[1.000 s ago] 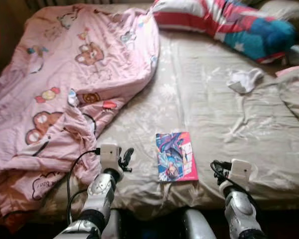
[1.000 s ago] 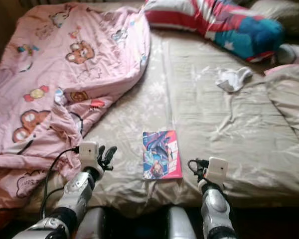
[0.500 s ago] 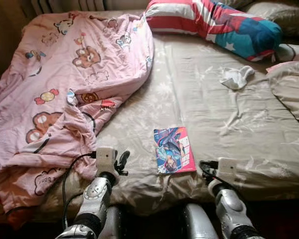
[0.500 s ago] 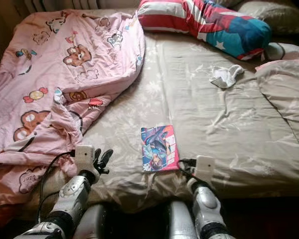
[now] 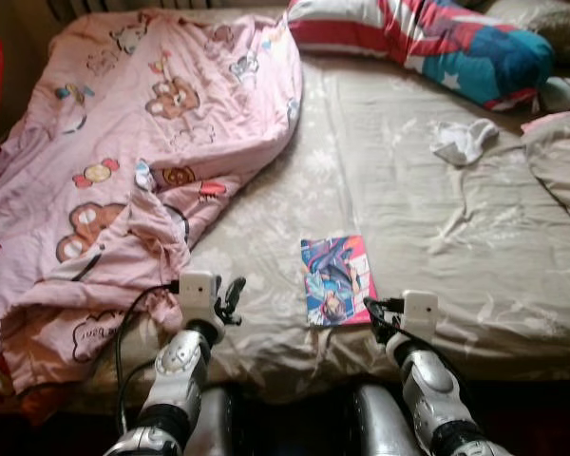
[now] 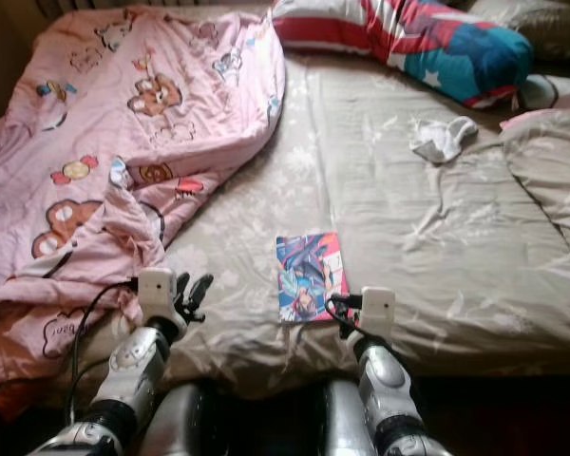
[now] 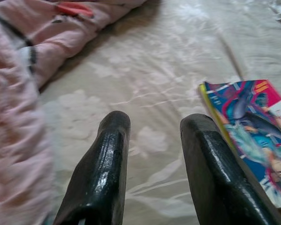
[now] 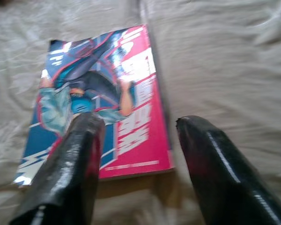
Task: Clean up the room
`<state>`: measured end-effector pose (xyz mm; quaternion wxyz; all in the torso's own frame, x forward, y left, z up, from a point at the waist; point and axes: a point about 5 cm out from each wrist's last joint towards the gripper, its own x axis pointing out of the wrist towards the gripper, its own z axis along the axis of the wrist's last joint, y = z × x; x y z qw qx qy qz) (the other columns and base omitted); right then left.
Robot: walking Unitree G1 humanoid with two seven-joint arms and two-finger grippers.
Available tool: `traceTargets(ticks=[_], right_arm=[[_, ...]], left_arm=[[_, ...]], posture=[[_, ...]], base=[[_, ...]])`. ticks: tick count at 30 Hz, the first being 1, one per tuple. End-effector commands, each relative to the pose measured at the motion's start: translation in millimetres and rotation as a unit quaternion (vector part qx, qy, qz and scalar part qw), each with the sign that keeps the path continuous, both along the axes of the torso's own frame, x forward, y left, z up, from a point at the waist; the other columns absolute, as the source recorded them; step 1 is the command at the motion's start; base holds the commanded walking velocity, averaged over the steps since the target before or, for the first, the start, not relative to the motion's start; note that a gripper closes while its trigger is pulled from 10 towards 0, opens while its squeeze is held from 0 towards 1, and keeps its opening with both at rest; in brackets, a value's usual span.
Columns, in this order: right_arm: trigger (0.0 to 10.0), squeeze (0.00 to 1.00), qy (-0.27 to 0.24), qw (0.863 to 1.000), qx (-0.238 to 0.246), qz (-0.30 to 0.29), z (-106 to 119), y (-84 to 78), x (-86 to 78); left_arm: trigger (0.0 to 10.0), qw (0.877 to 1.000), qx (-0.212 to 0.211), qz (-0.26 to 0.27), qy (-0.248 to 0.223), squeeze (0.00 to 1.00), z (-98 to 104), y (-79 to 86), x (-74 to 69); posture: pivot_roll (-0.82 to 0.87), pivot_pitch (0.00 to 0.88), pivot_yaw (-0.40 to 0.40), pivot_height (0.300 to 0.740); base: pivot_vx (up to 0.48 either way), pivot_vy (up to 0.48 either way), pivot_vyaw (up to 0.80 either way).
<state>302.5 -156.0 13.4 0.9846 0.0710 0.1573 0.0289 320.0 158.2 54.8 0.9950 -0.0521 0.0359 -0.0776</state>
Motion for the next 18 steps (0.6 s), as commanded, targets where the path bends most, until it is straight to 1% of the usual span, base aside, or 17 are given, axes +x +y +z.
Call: traceTargets(ticks=[1, 2, 7, 8, 9, 10, 11, 14, 18], right_arm=[[10.0, 1.0, 0.012, 1.0, -0.002, 0.004, -5.1, 2.5, -4.2], [10.0, 1.0, 0.009, 1.0, -0.007, 0.001, -4.6, 2.2, -4.0], [10.0, 1.0, -0.004, 1.0, 0.007, -0.011, 3.0, 2.6, 3.1], [10.0, 0.83, -0.011, 1.0, 0.01, -0.015, 7.3, 2.7, 7.2], [10.0, 0.4, -0.015, 1.0, 0.01, -0.016, 10.0, 2.9, 9.7], [10.0, 0.4, -0.015, 1.0, 0.01, -0.016, 10.0, 2.9, 9.7], [10.0, 0.0, -0.018, 1.0, 0.009, -0.018, 12.0, 3.1, 11.5], [10.0, 0.0, -0.02, 0.999, 0.005, -0.025, 18.3, 3.0, 18.4], [10.0, 0.0, -0.019, 0.999, 0.013, -0.023, 21.8, 3.3, 22.5]], left_arm=[[10.0, 1.0, -0.002, 0.006, 0.015, 0.0, -7.1, 5.7, -6.5], [10.0, 1.0, -0.001, 0.008, 0.01, 0.0, -5.8, 7.1, -7.3], [10.0, 1.0, 0.0, 0.015, -0.008, 0.0, 3.5, 11.4, -5.5], [10.0, 1.0, 0.001, 0.017, -0.015, 0.0, 7.4, 12.8, -4.3], [10.0, 1.0, 0.001, 0.018, -0.019, 0.0, 9.7, 13.5, -3.4], [10.0, 1.0, 0.001, 0.018, -0.019, 0.0, 9.7, 13.5, -3.4], [10.0, 1.0, 0.002, 0.019, -0.023, 0.0, 11.8, 14.3, -3.2], [10.0, 0.999, 0.005, 0.023, -0.034, 0.0, 19.9, 17.5, -1.4], [10.0, 0.999, 0.008, 0.024, -0.046, 0.0, 26.8, 20.3, -5.4]], posture=[[-0.04, 0.301, 0.029, 0.619], [-0.04, 0.307, 0.029, 0.619], [-0.01, 0.357, 0.033, 0.619], [-0.01, 0.37, 0.035, 0.619], [0.0, 0.376, 0.037, 0.619], [0.0, 0.376, 0.037, 0.619], [0.0, 0.385, 0.04, 0.619], [0.02, 0.408, 0.046, 0.619], [0.03, 0.431, 0.051, 0.619]], base=[[0.0, 0.0, 0.0], [0.0, 0.0, 0.0], [0.0, 0.0, 0.0], [0.0, 0.0, 0.0], [0.0, 0.0, 0.0], [0.0, 0.0, 0.0], [0.0, 0.0, 0.0], [0.0, 0.0, 0.0], [0.0, 0.0, 0.0]])
